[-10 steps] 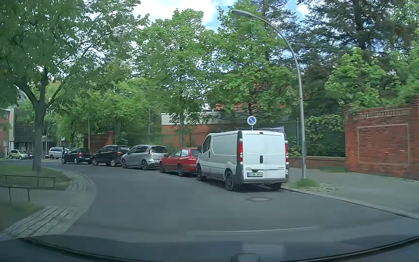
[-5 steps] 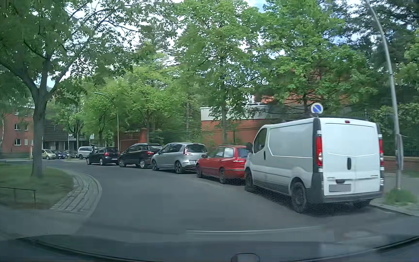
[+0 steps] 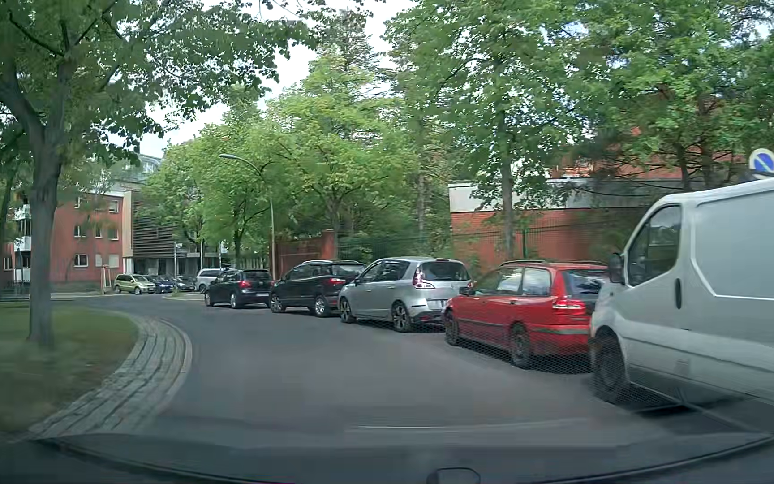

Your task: Follow the waypoints while adhering to traffic rules and regulations

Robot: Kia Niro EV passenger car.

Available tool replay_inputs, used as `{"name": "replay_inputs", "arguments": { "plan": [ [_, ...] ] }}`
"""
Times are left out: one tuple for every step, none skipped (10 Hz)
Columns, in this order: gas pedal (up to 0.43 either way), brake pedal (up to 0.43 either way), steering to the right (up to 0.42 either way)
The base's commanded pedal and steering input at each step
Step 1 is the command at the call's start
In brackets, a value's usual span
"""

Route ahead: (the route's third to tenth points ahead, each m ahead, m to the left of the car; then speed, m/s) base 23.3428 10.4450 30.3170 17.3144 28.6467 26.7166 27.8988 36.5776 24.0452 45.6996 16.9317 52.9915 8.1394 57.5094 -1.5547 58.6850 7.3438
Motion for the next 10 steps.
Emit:
{"name": "replay_inputs", "arguments": {
  "plan": [
    [0.37, 0.018, -0.165],
    [0.35, 0.018, -0.164],
    [0.35, 0.018, -0.163],
    [0.35, 0.018, -0.162],
    [0.287, 0.018, -0.162],
    [0.228, 0.018, -0.162],
    [0.138, 0.018, -0.163],
    [0.087, 0.018, -0.168],
    [0.0, 0.018, -0.17],
    [0.0, 0.018, -0.171]
  ]
}}
